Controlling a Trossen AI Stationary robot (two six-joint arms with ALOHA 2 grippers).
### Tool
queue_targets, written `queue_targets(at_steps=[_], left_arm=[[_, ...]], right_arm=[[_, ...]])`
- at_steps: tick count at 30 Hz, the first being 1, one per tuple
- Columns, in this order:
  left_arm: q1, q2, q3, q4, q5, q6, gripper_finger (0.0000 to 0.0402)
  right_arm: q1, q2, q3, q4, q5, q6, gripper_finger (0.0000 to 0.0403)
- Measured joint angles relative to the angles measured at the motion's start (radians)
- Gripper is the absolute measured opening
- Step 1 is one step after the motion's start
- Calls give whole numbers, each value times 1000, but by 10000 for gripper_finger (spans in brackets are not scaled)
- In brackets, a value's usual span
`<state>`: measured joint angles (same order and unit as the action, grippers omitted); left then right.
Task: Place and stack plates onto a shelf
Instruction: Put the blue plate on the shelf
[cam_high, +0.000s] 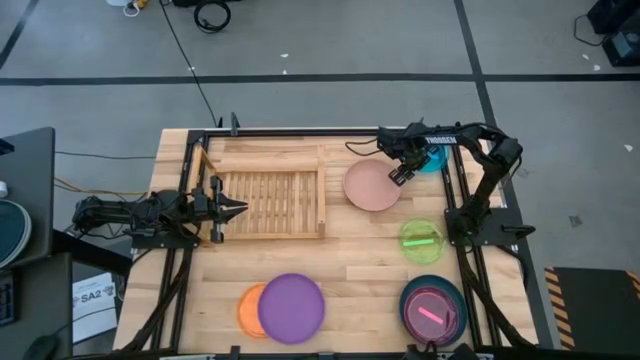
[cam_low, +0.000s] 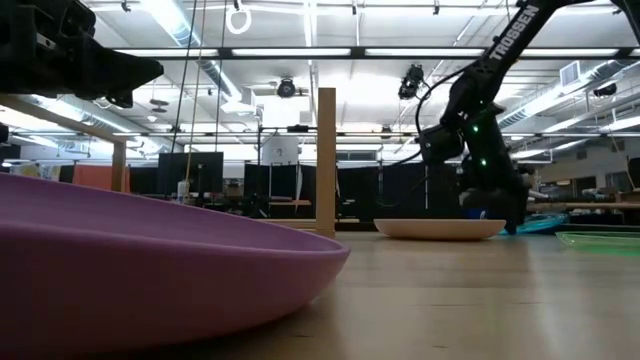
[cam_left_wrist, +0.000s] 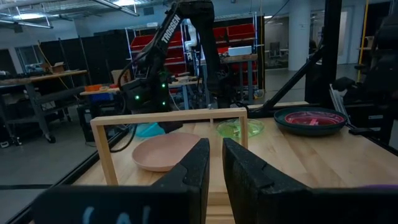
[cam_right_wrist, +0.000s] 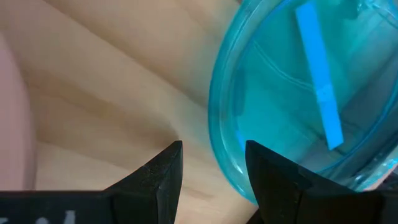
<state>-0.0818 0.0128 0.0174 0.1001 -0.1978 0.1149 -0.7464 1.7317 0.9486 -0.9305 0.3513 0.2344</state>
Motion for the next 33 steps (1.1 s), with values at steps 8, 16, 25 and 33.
queue_targets(at_steps=[8,16,25,33], left_arm=[[0,0,0,0,0,0,50],[0,0,0,0,0,0,50],[0,0,0,0,0,0,50],[0,0,0,0,0,0,50]], right_arm=[[0,0,-24,18,51,-2,158],[0,0,-25,21,51,-2,104],[0,0,-25,21,50,-2,38],[0,0,-25,21,50,-2,9]])
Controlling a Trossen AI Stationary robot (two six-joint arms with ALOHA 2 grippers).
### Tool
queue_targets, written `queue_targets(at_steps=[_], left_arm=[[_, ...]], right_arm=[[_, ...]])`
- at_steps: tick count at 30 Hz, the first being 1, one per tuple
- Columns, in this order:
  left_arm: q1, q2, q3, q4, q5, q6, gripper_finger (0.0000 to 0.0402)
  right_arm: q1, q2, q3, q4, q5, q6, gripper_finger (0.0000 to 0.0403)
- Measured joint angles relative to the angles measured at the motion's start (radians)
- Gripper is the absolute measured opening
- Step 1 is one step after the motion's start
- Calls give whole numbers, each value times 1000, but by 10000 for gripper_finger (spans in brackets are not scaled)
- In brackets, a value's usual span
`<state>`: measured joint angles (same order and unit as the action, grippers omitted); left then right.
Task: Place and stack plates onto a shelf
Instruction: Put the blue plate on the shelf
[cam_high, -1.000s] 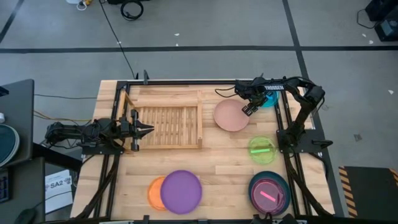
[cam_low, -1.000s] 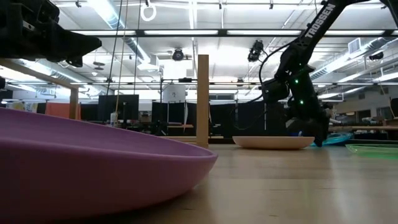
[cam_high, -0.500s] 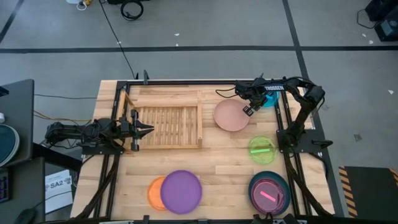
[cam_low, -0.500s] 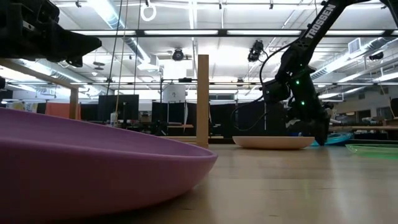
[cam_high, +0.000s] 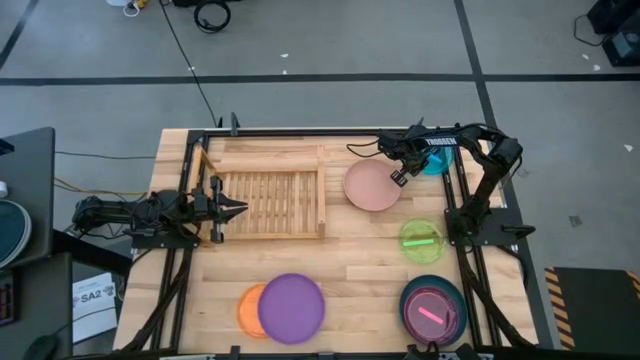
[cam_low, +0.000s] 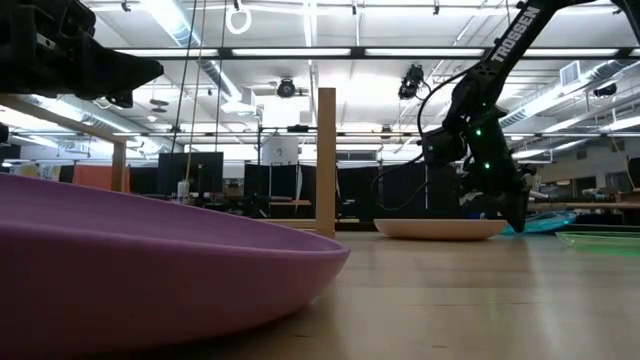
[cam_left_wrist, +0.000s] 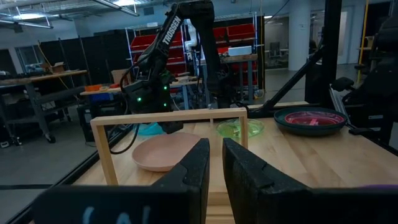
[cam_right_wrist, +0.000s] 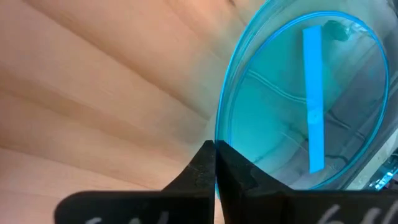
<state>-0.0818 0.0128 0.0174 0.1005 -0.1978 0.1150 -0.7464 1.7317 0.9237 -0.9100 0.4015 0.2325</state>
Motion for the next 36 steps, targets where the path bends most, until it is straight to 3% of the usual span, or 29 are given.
queue_targets(at_steps=[15,26,36], left_arm=[[0,0,0,0,0,0,50],[0,0,0,0,0,0,50],[0,0,0,0,0,0,50]], right_arm=[[0,0,97,-75,20,-26,6],[8,0,348,-204,24,-57,5],[94,0,652,-268,24,-212,5]])
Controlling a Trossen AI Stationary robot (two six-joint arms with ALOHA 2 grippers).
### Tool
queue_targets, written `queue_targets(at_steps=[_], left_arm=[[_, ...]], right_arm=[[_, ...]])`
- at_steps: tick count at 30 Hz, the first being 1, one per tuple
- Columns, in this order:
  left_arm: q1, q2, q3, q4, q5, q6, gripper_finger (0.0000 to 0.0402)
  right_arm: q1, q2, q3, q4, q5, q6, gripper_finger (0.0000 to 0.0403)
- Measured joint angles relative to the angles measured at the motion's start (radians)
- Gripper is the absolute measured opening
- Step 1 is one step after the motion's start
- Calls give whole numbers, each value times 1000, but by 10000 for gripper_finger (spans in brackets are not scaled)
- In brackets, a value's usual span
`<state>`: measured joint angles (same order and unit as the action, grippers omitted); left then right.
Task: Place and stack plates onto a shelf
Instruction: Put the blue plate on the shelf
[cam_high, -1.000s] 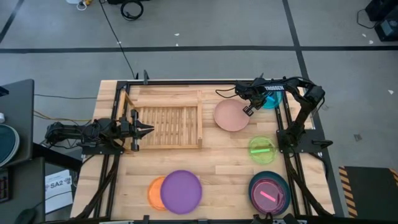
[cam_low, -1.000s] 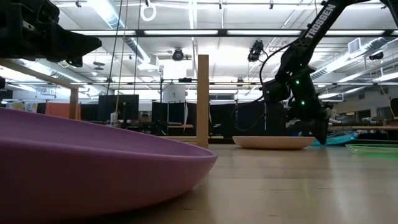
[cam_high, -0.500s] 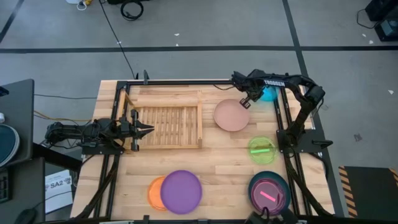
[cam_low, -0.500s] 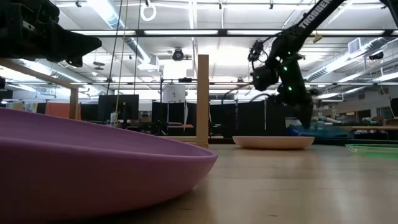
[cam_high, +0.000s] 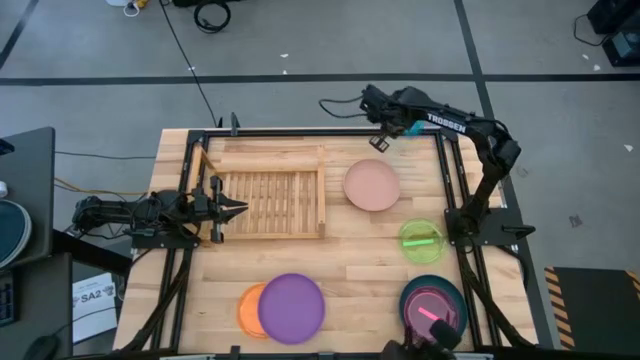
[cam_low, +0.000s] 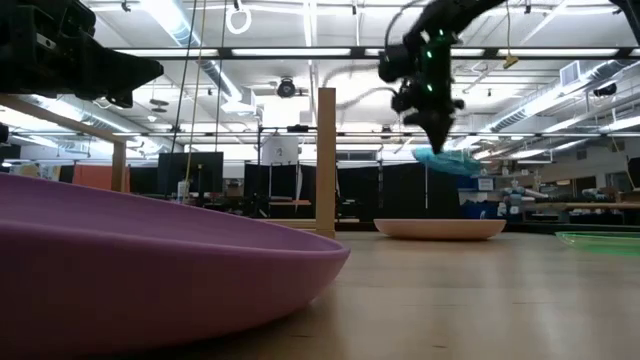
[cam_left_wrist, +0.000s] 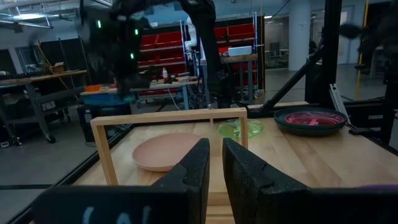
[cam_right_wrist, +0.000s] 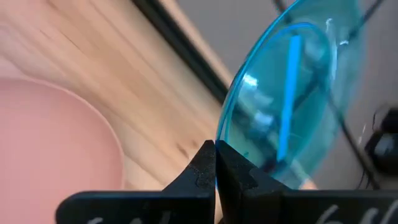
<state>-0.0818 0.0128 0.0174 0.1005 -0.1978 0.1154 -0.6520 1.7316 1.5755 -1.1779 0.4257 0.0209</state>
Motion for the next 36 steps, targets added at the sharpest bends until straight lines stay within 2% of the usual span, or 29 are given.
queue_targets(at_steps=[8,14,23,30,36], left_arm=[[0,0,0,0,0,1,50],[0,0,-2,14,0,0,50],[0,1,-4,101,-9,0,50],[0,0,-3,228,-19,0,57],[0,1,-3,279,-29,-31,103]], right_arm=[[135,0,230,1,-1,-164,5],[252,0,322,2,-14,-312,8],[416,0,332,2,-181,-516,10],[515,0,332,12,-184,-585,11],[575,0,332,17,-185,-620,11]])
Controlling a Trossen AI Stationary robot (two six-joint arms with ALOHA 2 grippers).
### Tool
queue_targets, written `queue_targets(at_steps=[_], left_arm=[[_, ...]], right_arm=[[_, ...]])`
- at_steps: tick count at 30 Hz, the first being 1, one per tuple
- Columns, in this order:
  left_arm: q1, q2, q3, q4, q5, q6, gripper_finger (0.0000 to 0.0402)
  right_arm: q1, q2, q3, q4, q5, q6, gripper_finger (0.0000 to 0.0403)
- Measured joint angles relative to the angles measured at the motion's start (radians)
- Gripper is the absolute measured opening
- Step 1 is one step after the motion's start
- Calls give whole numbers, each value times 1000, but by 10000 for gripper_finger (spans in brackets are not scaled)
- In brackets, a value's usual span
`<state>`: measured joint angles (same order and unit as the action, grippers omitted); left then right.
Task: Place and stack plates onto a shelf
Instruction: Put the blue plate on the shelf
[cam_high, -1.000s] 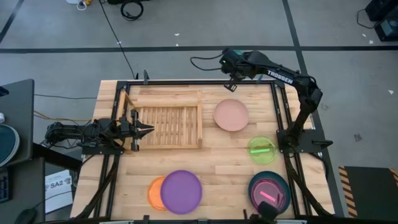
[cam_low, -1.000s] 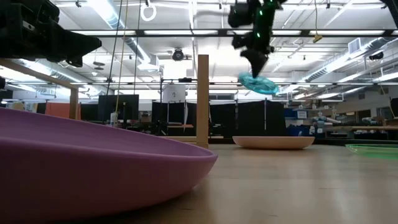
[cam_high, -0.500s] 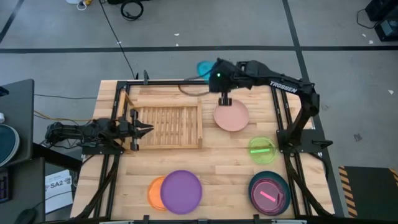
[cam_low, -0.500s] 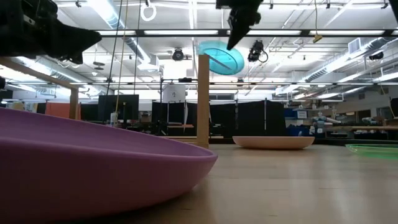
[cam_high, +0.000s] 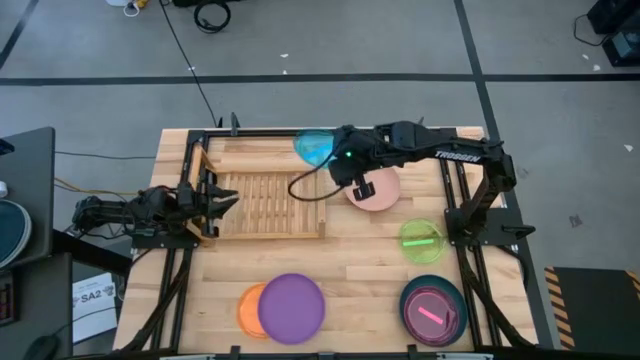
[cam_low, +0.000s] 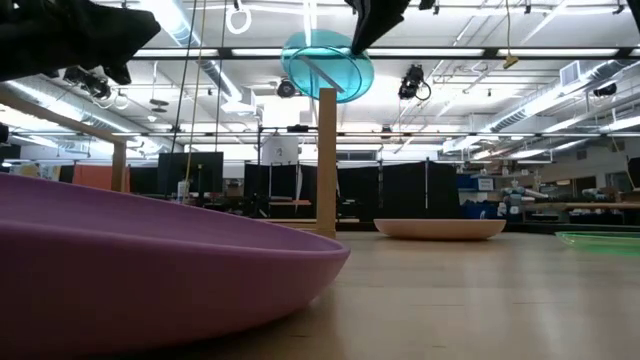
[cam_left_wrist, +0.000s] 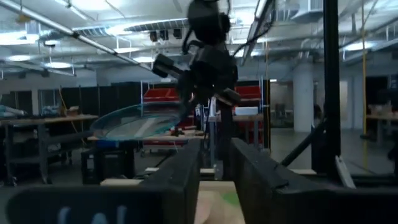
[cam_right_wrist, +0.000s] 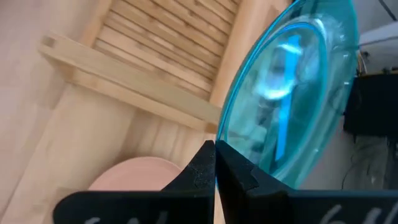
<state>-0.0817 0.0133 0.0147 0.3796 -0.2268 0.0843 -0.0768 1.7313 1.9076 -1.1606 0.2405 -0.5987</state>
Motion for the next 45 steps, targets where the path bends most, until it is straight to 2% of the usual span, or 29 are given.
queue_targets(at_steps=[4,8,12,19,26,36,41,45], left_arm=[[0,23,1,32,-5,-19,144],[0,105,2,105,-5,15,171],[0,226,19,189,-5,37,178],[-1,457,194,180,-5,87,178],[-1,653,425,35,-5,173,178],[-1,870,741,-386,-5,229,178],[-1,941,831,-477,10,248,178],[-1,985,874,-488,90,302,178]], right_arm=[[31,0,0,0,-32,0,11],[57,0,0,0,-99,0,12],[82,0,0,0,-151,-7,12],[117,0,0,0,-164,-7,12],[141,0,0,0,-164,-7,12],[162,0,0,0,-164,-7,12],[168,0,0,-1,-165,-7,12],[169,0,0,-1,-202,-7,12]])
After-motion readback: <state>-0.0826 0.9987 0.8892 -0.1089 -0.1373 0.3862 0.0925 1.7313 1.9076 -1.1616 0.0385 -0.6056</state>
